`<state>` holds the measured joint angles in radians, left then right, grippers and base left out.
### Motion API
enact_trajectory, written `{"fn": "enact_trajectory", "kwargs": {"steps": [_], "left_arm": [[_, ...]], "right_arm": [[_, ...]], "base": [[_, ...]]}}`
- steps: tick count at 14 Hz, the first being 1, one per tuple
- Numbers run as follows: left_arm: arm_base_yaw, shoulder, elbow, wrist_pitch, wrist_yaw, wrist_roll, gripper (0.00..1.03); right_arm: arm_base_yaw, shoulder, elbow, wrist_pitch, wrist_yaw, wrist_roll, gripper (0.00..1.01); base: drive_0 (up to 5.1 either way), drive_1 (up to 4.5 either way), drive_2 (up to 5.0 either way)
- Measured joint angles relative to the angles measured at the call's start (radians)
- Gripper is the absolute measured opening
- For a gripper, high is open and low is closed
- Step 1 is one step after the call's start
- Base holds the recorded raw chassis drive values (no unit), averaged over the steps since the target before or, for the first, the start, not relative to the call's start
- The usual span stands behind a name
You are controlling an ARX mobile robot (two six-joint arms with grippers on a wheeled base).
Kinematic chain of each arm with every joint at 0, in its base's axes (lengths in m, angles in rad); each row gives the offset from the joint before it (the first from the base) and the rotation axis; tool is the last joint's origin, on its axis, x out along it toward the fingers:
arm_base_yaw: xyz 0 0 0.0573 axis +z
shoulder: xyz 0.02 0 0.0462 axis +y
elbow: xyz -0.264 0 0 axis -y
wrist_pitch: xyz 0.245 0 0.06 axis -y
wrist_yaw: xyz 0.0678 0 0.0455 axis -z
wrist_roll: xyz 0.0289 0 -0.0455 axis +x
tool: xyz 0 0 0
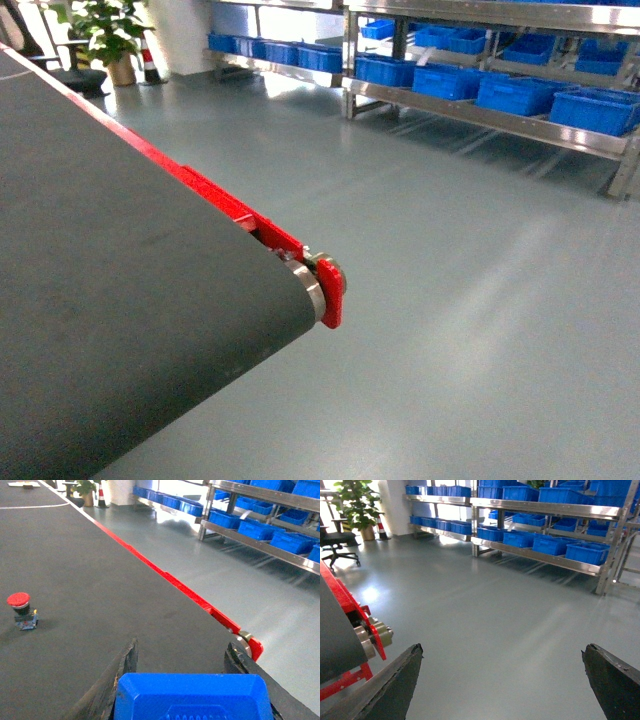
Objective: Pick blue part to blue bin on bottom shelf
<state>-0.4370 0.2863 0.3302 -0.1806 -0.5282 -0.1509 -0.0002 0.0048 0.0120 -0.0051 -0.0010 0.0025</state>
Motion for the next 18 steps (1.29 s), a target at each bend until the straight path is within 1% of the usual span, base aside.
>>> {"fn": "enact_trajectory", "kwargs": {"steps": [18], "left_arm": [[0.000,0.000,0.000,0.000,0.000,0.000,0.43]], "right_arm": [[0.000,0.000,0.000,0.000,0.000,0.000,0.98]], "base": [[-1.5,-1.54,-1.5]]}}
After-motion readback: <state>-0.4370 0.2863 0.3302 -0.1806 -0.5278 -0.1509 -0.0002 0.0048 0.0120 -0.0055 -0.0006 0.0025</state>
